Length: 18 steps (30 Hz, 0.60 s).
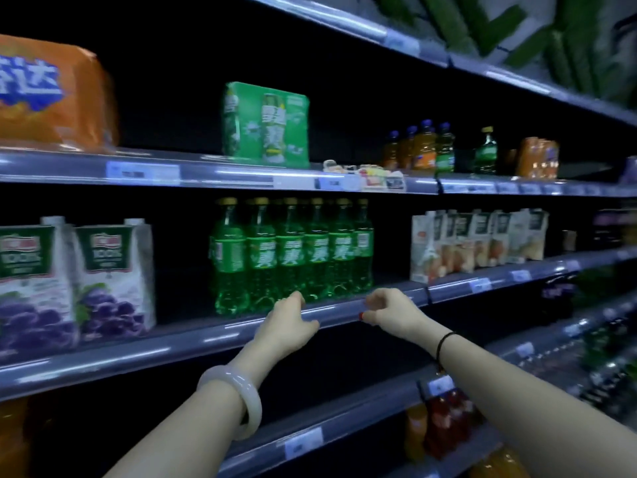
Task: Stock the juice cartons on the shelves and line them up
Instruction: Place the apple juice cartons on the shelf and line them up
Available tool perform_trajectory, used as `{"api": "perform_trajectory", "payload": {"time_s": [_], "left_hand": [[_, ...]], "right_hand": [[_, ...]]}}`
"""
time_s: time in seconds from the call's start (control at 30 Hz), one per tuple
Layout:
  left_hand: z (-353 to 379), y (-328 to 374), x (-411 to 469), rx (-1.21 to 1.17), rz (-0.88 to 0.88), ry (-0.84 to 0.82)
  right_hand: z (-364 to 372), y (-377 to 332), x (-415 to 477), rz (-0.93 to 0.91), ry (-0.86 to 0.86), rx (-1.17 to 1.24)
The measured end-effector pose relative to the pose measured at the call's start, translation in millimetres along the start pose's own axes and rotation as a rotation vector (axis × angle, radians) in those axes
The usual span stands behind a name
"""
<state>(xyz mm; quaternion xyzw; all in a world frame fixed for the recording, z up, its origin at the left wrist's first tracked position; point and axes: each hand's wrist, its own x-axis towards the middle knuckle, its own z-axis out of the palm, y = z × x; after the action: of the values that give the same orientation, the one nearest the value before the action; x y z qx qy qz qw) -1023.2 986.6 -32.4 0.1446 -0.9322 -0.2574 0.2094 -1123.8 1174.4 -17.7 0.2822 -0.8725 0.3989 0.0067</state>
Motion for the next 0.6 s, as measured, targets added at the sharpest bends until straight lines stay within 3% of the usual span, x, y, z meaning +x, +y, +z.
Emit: {"api": "perform_trajectory", "payload": {"time_s": [0.3,0.6], "left_hand": [[119.7,120.1,66.4,-0.158,0.059,0.021],[212.7,186.8,176.5,-0.313,0.086,0.132]], "right_hand": [[-118.1,124.6,8.0,0.109,0.113,-0.010],[-185.7,219.1,95.9,0.132,0.235,0.014]]}}
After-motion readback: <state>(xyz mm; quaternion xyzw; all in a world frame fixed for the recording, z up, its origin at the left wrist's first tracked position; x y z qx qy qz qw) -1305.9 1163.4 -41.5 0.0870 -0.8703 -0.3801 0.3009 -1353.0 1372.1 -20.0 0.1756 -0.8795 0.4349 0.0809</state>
